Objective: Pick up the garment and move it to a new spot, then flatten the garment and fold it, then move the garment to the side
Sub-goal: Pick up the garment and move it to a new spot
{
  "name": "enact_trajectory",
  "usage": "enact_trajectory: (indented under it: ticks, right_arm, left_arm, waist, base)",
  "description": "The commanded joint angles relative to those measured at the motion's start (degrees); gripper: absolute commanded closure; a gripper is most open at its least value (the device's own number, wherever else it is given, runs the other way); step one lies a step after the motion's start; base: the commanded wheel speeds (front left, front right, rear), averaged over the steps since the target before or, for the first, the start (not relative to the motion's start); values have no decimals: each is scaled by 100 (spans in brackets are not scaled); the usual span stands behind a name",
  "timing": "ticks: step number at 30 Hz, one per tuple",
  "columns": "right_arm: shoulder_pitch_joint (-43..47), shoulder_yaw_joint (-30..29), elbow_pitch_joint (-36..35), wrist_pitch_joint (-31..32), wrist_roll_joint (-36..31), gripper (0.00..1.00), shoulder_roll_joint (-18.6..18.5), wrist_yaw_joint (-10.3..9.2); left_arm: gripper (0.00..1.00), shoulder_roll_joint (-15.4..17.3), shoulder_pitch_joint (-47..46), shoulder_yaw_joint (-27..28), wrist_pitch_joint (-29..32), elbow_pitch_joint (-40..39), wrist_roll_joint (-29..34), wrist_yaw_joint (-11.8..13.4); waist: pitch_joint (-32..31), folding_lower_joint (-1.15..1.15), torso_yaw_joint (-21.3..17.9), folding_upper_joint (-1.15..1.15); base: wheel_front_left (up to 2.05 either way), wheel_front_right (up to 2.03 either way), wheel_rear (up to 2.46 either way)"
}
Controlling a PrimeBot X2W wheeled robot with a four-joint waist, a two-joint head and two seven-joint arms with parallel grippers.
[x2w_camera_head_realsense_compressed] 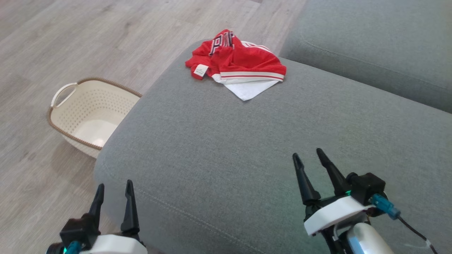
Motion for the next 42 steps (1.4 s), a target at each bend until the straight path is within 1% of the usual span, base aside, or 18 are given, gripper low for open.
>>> enact_trajectory:
  ticks: [1,4,11,17,22,26,31,36,40,41,42]
  right_arm:
    - [-150,138,-156,-22,25,0,3,37]
    - [-239,255,-126,-19,32,0,3,37]
    - [-294,345,-99,-34,27,0,3,37]
    - [-227,233,-150,-54,-31,0,3,37]
    - [-262,136,-326,28,-204,0,3,37]
    - [-396,0,-560,152,-443,0,3,37]
    - [-619,-151,-954,359,-769,0,3,37]
    - [-825,-272,-1443,471,-1040,0,3,37]
    - [-917,-352,-1760,528,-1234,0,3,37]
    - [-917,-352,-1760,528,-1234,0,3,37]
    - [-928,-364,-1841,546,-1272,0,3,37]
  left_arm:
    - [0,-20,-177,207,-30,-241,15,21]
    - [0,-20,-97,235,-30,-355,-18,76]
    - [0,-20,-27,216,-30,-418,-74,118]
    - [0,-2,-164,297,-30,-372,-106,58]
    - [0,162,-570,580,-30,-441,-85,15]
    - [0,451,-1218,757,-30,-605,-39,-79]
    - [0,1065,-2532,872,206,-506,-12,-365]
    - [0,1598,-4032,804,778,120,-122,-774]
    - [0,1881,-5194,715,1004,763,-161,-924]
    - [0,1881,-5194,715,1004,763,-161,-924]
    - [0,1941,-5458,695,1020,913,-159,-946]
  waist:
    - [8,0,64,0]
    - [51,0,96,0]
    - [101,0,108,0]
    - [188,0,74,0]
    - [515,0,-297,0]
    - [929,0,-672,0]
    - [1546,0,-1131,0]
    - [2219,0,-1580,0]
    - [2702,0,-1883,0]
    - [2702,0,-1883,0]
    - [2816,0,-1959,0]
  base:
    - [0,0,0]
    - [0,0,0]
    - [0,0,0]
    - [0,0,0]
    - [0,0,0]
    - [0,0,0]
    - [0,0,0]
    - [0,0,0]
    - [0,0,0]
    - [0,0,0]
    - [0,0,0]
